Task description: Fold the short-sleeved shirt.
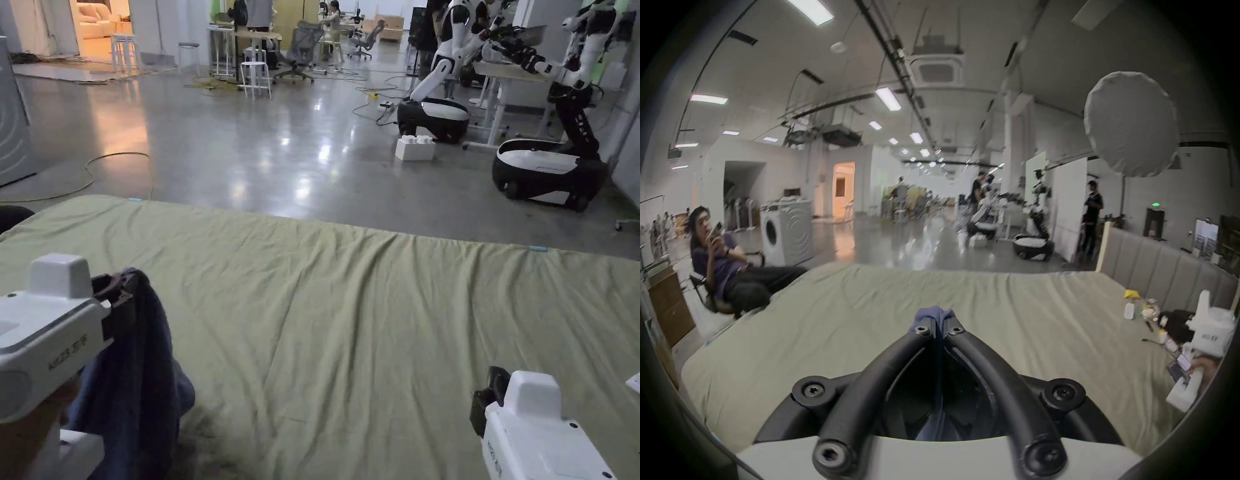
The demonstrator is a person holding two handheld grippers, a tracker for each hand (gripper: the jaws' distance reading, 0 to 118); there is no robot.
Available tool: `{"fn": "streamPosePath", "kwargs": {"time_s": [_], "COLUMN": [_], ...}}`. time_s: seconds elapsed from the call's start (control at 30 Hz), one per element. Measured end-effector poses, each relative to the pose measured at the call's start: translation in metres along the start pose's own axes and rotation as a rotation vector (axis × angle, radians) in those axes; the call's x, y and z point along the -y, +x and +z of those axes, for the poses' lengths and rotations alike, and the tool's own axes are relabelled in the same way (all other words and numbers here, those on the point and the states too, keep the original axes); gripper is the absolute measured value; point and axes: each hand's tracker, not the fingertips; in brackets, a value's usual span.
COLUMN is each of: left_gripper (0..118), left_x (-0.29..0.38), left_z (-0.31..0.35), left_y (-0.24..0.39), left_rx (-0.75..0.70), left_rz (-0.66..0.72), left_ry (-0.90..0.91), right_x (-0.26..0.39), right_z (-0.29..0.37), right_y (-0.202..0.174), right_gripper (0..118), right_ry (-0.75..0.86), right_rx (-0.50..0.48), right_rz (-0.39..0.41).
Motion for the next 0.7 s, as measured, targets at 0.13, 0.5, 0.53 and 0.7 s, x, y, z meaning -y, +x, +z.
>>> {"fn": "streamPosePath", "kwargs": {"time_s": [0.13, 0.5, 0.53, 0.7], "left_gripper": [3, 3, 3, 3], "left_x": [-0.038, -0.027, -0.019, 0.037], "left_z": [-0.004, -0.033, -0.036, -0.067], "left_y": [0.054, 0.222, 0.236, 0.305], "left_rx": [0.124, 0.448, 0.468, 0.581], "left_rz": [-0.005, -0.017, -0.024, -0.012], "left_ry": [0.11, 0.052, 0.03, -0.125], "right_x": [0.001, 0.004, 0.005, 0.011], "right_z": [0.004, 0.019, 0.02, 0.025], "right_y": [0.017, 0.068, 0.073, 0.097], "right_gripper": [2, 2, 2, 2], "right_ry": [-0.002, 0.005, 0.005, -0.005], "right_rx": [0.029, 0.122, 0.132, 0.177], "right_rz": [-0.024, -0.068, -0.067, -0.083]}}
